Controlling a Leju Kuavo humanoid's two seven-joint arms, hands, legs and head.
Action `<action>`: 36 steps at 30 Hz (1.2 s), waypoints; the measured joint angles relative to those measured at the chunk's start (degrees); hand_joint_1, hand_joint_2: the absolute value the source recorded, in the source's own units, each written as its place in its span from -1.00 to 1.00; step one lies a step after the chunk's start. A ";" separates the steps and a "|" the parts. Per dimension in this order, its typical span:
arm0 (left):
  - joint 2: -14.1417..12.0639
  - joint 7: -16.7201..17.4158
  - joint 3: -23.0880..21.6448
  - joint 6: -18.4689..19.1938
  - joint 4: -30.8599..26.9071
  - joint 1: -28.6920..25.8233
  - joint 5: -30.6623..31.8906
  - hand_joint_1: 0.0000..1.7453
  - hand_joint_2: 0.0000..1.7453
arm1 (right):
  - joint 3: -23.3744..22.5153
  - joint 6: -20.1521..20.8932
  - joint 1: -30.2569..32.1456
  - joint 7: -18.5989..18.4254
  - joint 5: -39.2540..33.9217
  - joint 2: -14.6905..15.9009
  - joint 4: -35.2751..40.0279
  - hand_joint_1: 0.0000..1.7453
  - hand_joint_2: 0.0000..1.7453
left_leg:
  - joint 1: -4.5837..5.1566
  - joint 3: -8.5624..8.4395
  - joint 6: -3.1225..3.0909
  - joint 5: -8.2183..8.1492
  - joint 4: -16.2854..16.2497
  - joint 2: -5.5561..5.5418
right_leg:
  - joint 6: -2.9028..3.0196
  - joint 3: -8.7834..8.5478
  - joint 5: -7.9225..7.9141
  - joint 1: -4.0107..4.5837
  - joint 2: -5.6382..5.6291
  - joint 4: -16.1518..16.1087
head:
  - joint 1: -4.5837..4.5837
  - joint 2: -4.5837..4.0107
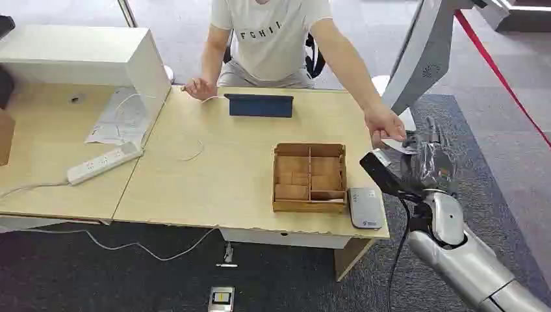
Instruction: Pass the card to the sensor for recognition and then transmit it.
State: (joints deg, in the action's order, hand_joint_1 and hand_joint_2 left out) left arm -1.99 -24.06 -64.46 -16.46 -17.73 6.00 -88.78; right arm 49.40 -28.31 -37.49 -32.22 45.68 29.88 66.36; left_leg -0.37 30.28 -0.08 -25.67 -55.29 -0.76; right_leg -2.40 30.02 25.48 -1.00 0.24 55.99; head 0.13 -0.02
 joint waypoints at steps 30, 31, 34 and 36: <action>0.02 -0.22 0.00 0.04 0.00 0.01 0.00 -1.00 -1.00 | 4.35 -2.64 0.79 6.08 -4.96 -3.17 -6.64 1.00 1.00 | -0.01 0.02 0.00 0.00 0.00 0.00 | 0.00 0.00 0.00 0.01 0.00 0.01 | 0.00 0.02; 0.02 -0.22 0.00 0.13 0.00 0.01 0.02 -1.00 -1.00 | 4.57 -2.73 0.98 6.25 -5.22 -3.39 -7.14 1.00 1.00 | -0.01 0.03 0.00 0.00 0.00 -0.01 | 0.00 0.00 0.00 0.01 0.00 0.01 | 0.00 0.00; -0.02 -0.22 0.00 0.18 0.00 0.01 0.13 -1.00 -1.00 | 5.14 -3.41 1.09 7.13 -6.69 -4.39 -9.38 1.00 1.00 | 0.00 0.03 0.00 0.00 0.00 0.00 | 0.00 0.01 0.00 0.01 0.00 0.01 | 0.02 0.00; -0.05 -0.22 -0.02 0.24 0.00 0.01 0.35 -1.00 -1.00 | 5.49 -3.28 1.09 7.23 -6.93 -5.03 -10.89 1.00 1.00 | 0.00 0.04 0.00 0.00 0.00 -0.01 | 0.00 0.01 0.00 0.01 0.00 0.01 | 0.00 0.00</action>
State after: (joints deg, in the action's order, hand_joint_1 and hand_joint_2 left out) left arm -2.03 -24.28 -64.48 -16.22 -17.73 6.01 -88.43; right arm 54.88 -31.58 -36.40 -24.98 38.75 24.85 55.47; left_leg -0.38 30.32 -0.08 -25.66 -55.28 -0.77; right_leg -2.40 30.03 25.48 -0.99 0.24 55.99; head 0.13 -0.02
